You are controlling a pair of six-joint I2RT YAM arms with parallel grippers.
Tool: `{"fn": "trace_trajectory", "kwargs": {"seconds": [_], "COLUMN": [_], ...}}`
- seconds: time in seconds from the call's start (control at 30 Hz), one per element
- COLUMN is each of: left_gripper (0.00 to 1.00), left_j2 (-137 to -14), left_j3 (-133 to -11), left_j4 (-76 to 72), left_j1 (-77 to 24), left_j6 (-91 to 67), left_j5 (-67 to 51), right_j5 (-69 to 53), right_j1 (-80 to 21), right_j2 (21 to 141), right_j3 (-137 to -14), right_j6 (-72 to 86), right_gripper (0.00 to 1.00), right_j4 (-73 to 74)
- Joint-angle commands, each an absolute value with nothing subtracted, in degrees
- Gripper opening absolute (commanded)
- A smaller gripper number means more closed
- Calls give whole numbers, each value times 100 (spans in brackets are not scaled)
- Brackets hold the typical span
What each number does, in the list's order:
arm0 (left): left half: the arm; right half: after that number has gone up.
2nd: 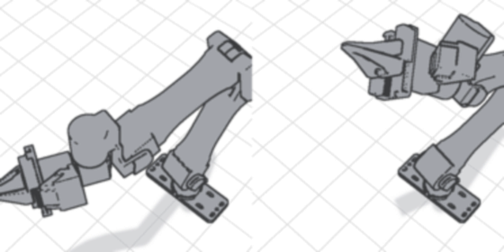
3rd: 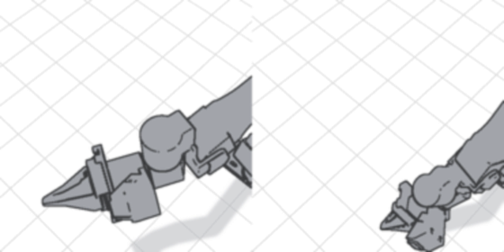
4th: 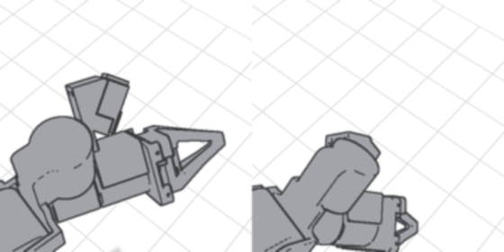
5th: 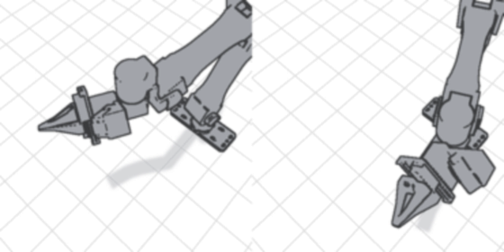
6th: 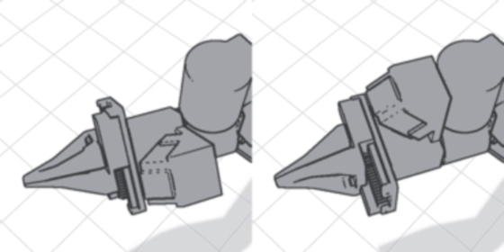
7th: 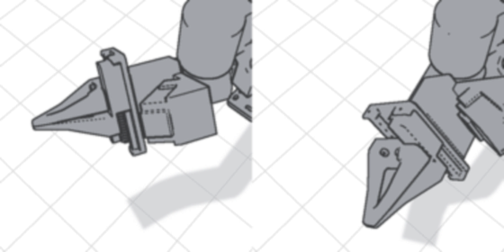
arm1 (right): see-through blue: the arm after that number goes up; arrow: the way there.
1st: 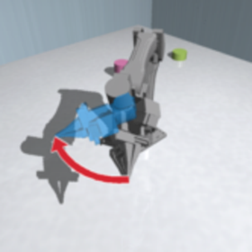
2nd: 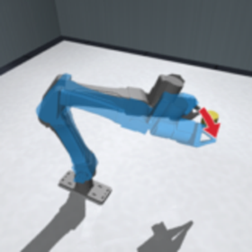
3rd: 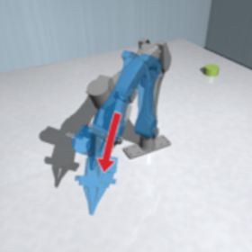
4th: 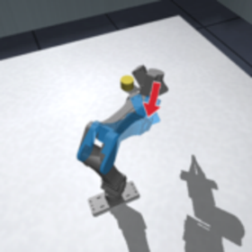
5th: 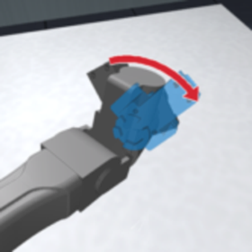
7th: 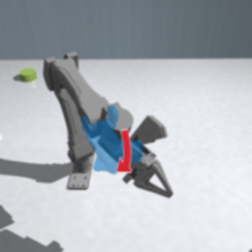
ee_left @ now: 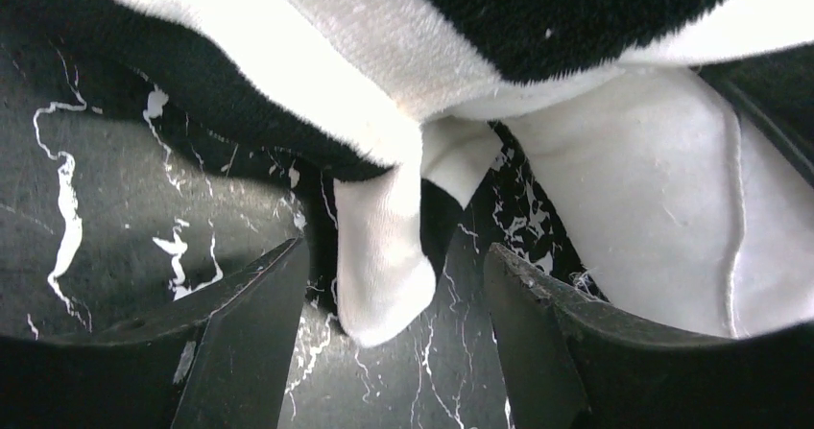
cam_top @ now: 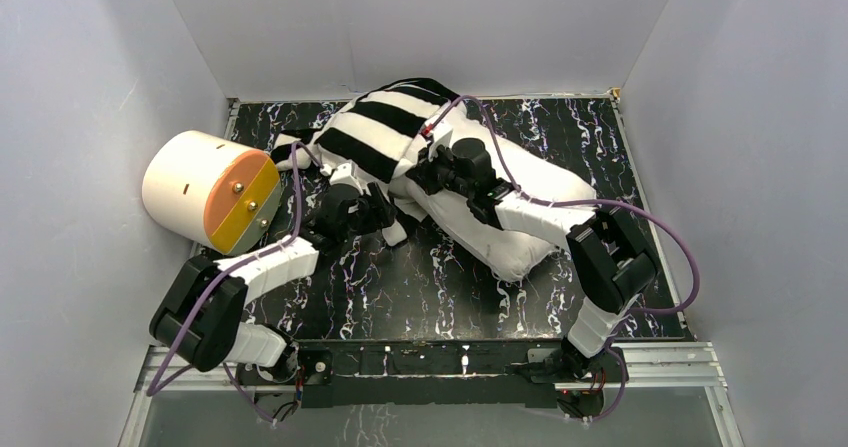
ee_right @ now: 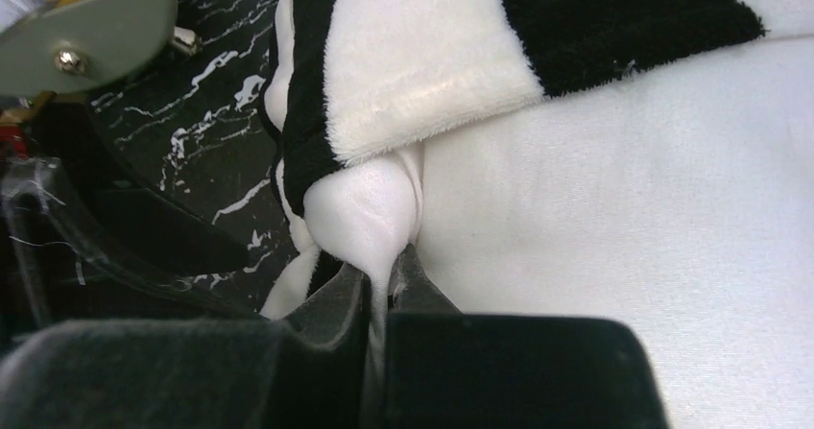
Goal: Put the pillow into the pillowcase
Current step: Stuff the pillow into the pillowcase.
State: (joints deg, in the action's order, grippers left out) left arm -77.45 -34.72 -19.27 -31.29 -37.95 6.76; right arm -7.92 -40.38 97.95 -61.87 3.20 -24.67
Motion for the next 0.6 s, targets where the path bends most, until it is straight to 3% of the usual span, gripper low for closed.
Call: {"fn": "trace_trajectory", "kwargs": {"seconds": [0.0, 0.1, 0.13, 0.2, 0.27, 0.43, 0.57], "left_gripper": [65, 60, 51, 20, 0, 0, 0], "left_j2": [-8048, -8251, -8291, -8311, -8213, -7562, -7272], "left_j3": [-3833, -3779, -3764, -3810, -3927, -4324, -4469], "left_j4": [-2258, -2556, -2653, -2713, -2623, -2133, -1929], "left_j1": [-3103, -3103, -3103, -3103, -3103, -3323, -4277], "left_j6": [-3525, -3491, -3473, -3388, -3308, -3227, -3197], "left_j5": [1043, 991, 925, 728, 400, -87, 269], "right_j5": [-1049, -1009, -996, -924, -834, -701, -461], "right_j1": [-4032, -4011, -3997, -3997, -3987, -3944, -3942], "right_j2": [9413, 9404, 9402, 9436, 9539, 9928, 10265], "right_j3": [-6156, -6100, -6076, -6021, -5972, -5859, -6048], "right_j6": [1363, 1603, 1666, 1740, 1776, 2004, 2047], "right_gripper": [0, 0, 0, 0, 0, 0, 0], "right_j4": [-3701, -3788, -3831, -3979, -4164, -4871, -5185]}}
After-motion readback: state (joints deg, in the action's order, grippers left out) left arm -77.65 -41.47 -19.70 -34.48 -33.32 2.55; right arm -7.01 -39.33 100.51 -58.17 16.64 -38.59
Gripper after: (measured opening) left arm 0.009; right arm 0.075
